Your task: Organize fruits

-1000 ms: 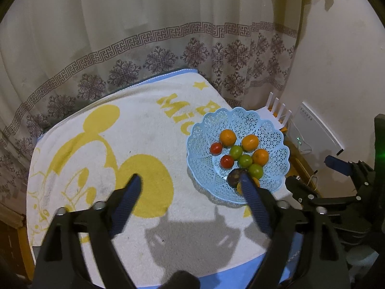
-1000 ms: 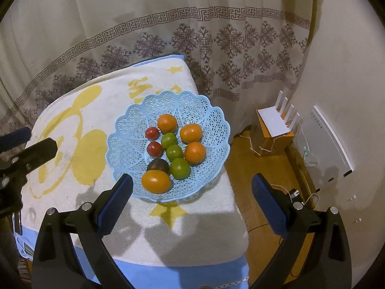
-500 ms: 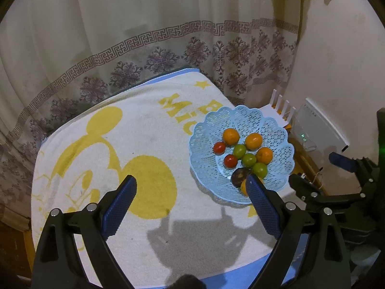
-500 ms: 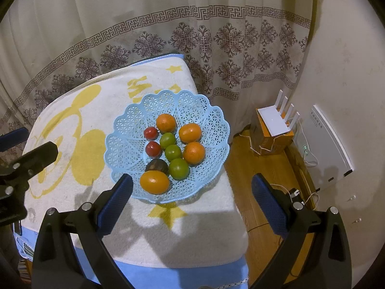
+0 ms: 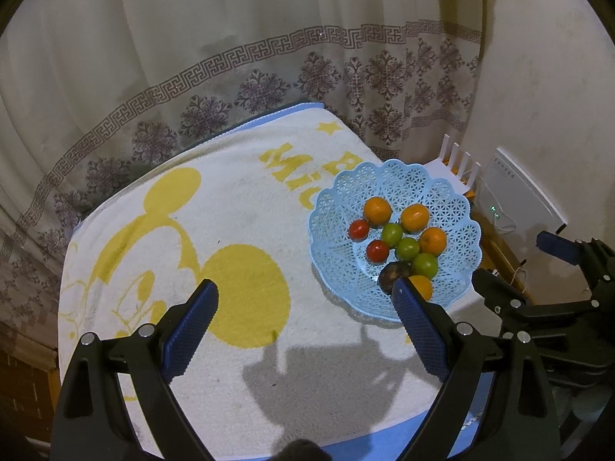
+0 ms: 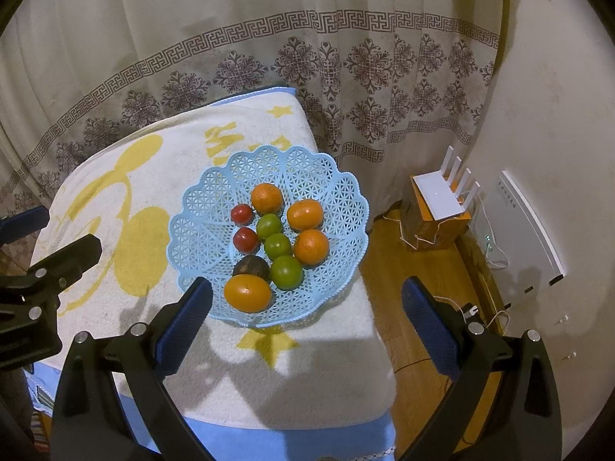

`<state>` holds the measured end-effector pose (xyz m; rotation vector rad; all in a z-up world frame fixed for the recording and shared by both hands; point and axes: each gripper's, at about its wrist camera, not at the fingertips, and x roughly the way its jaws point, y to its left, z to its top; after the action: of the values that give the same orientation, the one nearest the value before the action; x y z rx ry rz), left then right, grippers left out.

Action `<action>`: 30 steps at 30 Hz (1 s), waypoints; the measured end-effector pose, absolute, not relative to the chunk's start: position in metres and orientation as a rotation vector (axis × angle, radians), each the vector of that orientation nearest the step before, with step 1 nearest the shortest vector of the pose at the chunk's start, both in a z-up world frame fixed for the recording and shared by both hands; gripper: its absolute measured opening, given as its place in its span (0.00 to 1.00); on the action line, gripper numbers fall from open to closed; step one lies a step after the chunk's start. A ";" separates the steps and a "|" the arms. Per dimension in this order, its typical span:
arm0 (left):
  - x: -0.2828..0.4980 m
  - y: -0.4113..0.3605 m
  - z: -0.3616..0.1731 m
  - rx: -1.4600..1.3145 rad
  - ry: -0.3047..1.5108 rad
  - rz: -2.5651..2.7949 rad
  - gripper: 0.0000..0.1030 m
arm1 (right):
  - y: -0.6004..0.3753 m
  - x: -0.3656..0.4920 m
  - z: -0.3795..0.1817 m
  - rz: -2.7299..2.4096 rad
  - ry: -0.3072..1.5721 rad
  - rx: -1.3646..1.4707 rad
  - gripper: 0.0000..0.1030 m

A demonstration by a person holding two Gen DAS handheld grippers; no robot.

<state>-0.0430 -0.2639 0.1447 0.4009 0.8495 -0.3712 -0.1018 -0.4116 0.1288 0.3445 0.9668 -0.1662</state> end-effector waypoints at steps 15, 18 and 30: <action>-0.037 -0.261 0.139 0.394 0.884 -0.354 0.89 | -0.411 -0.099 0.127 -0.159 0.975 0.344 0.97; -0.035 -0.261 0.138 0.395 0.889 -0.352 0.89 | -0.411 -0.099 0.125 -0.159 0.977 0.346 0.97; -0.030 -0.263 0.131 0.410 0.908 -0.337 0.89 | -0.412 -0.097 0.122 -0.160 0.981 0.348 0.97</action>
<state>-0.0295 -0.2627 0.1310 0.4096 0.9082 -0.3369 -0.0974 -0.4115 0.1222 0.3479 0.9812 -0.1602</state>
